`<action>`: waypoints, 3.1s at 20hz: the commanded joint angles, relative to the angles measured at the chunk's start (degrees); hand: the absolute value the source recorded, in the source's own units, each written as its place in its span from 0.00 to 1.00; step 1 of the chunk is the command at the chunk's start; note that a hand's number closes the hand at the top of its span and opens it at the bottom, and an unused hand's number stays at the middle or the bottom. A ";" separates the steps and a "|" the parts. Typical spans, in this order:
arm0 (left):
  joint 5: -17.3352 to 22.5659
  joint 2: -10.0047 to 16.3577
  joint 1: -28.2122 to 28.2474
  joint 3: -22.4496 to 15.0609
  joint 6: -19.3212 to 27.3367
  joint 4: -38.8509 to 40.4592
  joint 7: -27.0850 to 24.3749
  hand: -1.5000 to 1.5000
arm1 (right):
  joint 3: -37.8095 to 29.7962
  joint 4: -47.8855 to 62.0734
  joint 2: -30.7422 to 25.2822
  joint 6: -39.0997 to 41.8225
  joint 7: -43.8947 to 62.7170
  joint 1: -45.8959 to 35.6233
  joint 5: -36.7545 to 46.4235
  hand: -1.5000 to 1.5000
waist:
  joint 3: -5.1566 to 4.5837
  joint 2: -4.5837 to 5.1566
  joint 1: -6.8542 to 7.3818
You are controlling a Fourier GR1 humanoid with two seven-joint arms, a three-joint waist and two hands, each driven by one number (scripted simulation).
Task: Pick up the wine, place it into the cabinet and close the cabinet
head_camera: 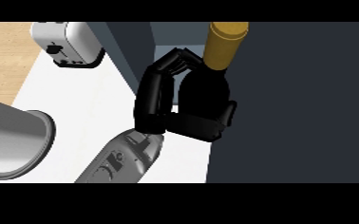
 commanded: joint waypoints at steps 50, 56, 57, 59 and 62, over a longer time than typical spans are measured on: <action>17.70 0.00 -9.32 11.50 -6.27 44.53 -32.04 1.00 | -3.73 -2.21 -0.51 0.01 2.49 -2.51 -5.98 0.00 | -0.02 0.27 -0.49; 17.87 -0.01 -17.24 11.99 -4.79 50.97 -29.99 1.00 | -2.76 -4.07 0.68 2.86 -1.31 3.95 -6.35 0.00 | 0.01 0.18 -0.84; 17.18 -0.01 -19.94 14.81 -5.23 53.39 -29.91 1.00 | -1.57 -7.19 -0.41 -0.82 6.97 -2.06 -5.42 0.00 | -0.05 0.21 -0.81; 20.81 -0.01 -19.68 12.40 -5.04 56.43 -34.14 1.00 | -4.63 0.06 -1.16 -0.21 3.38 -5.72 -6.09 0.00 | -0.04 0.41 -1.01; 16.42 0.18 -23.53 17.47 -6.54 62.03 -37.85 1.00 | -4.24 -1.65 0.03 2.92 -1.63 1.13 -7.22 0.00 | 0.02 0.48 -1.10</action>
